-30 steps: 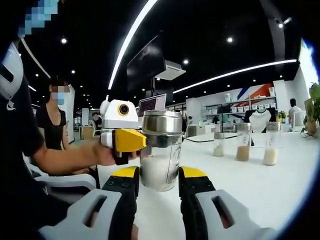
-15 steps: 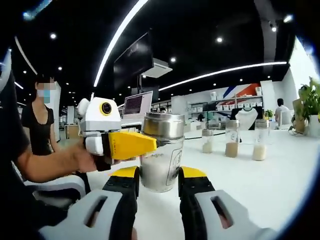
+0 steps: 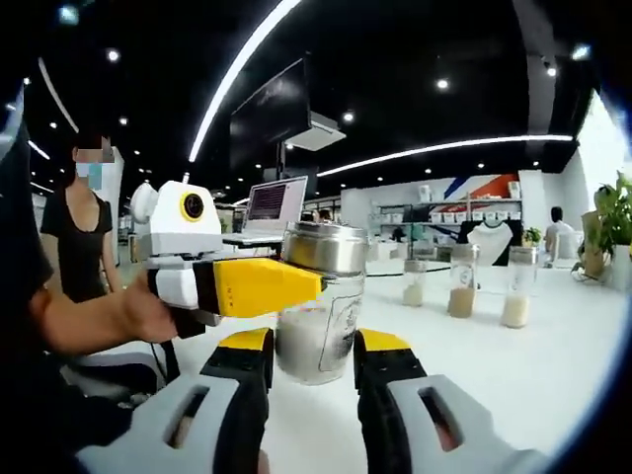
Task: Rotate the seasoning bottle until the label or dispensing opening points toward the visible target arrow and the bottle remains upright within the marked orientation range
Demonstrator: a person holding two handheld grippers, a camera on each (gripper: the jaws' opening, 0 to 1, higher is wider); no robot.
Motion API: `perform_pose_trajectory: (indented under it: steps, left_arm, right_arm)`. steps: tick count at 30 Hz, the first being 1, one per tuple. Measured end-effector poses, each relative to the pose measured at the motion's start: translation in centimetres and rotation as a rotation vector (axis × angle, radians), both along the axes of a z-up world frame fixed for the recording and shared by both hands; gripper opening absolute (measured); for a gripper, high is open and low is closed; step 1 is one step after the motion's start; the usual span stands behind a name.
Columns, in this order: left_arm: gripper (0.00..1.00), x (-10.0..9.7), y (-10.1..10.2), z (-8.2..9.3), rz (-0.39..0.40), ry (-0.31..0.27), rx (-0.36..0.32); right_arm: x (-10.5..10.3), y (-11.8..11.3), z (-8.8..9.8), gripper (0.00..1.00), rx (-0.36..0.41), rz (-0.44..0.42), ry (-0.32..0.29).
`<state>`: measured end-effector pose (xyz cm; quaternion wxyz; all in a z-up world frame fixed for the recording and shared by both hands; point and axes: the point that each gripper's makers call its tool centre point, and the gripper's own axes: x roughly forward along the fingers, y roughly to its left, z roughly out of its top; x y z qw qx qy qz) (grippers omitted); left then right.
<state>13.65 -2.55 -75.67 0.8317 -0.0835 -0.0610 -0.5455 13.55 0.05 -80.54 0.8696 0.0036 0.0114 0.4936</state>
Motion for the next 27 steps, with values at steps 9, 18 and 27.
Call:
perform_pose_trajectory:
  steps: [9,18,27]
  left_arm:
    - [0.35,-0.4,-0.1,0.3,-0.054,-0.049,0.049]
    - [0.35,1.5,0.2,-0.2,0.192,-0.01,0.053]
    - [0.34,0.7,1.6,-0.3,0.16,-0.056,0.085]
  right_arm:
    - [0.0,0.6,0.3,0.31,-0.05,0.015,-0.023]
    - [2.3,-0.4,-0.1,0.31,-0.113,-0.294,-0.025]
    - [1.0,1.3,0.1,0.31,-0.089,-0.103,-0.052]
